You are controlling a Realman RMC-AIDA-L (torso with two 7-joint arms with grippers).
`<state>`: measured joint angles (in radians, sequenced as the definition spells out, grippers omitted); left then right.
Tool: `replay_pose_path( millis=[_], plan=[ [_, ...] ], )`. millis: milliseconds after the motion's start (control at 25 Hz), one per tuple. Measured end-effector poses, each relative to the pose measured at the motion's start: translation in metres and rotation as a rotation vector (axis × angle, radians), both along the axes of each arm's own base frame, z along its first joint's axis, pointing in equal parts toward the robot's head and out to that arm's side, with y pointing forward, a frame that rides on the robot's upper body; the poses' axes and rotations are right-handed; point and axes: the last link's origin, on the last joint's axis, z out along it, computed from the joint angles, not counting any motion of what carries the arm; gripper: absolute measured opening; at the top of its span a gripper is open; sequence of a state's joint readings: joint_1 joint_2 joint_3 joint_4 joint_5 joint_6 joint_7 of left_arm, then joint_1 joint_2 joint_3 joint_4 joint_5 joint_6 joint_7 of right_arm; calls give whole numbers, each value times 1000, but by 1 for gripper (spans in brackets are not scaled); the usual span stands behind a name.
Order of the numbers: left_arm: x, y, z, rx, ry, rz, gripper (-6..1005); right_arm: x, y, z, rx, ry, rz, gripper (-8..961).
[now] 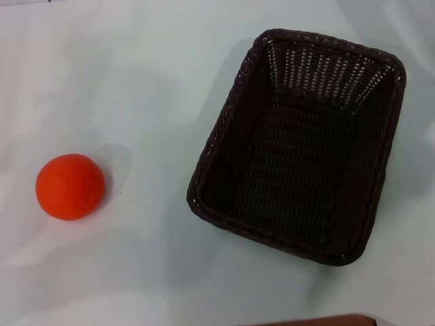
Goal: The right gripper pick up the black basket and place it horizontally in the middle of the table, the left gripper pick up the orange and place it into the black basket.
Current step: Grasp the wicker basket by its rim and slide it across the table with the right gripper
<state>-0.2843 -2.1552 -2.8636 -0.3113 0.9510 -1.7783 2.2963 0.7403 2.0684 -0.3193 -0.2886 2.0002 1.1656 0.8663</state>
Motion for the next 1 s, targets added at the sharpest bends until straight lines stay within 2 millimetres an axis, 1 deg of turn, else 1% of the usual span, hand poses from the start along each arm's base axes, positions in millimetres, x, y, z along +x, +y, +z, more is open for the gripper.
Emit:
replay_pose_path(
  millis=[400, 520, 680, 800, 1000],
  plan=[
    [0, -2, -6, -42, 6, -9, 593, 5, -7, -5, -105, -50, 31, 736],
    [0, -4, -8, -60, -6, -16, 593, 3, -8, -3, -180, -99, 61, 747],
    [-1, -9, -9, -66, -14, -20, 592, -3, -4, 4, -382, -184, 85, 761],
    [-1, -11, -10, -74, -11, -26, 592, -10, 1, 11, -560, -303, 58, 772],
    [-2, -13, -11, -81, -10, -24, 592, -35, 0, 24, -797, -545, -35, 789]
  ],
)
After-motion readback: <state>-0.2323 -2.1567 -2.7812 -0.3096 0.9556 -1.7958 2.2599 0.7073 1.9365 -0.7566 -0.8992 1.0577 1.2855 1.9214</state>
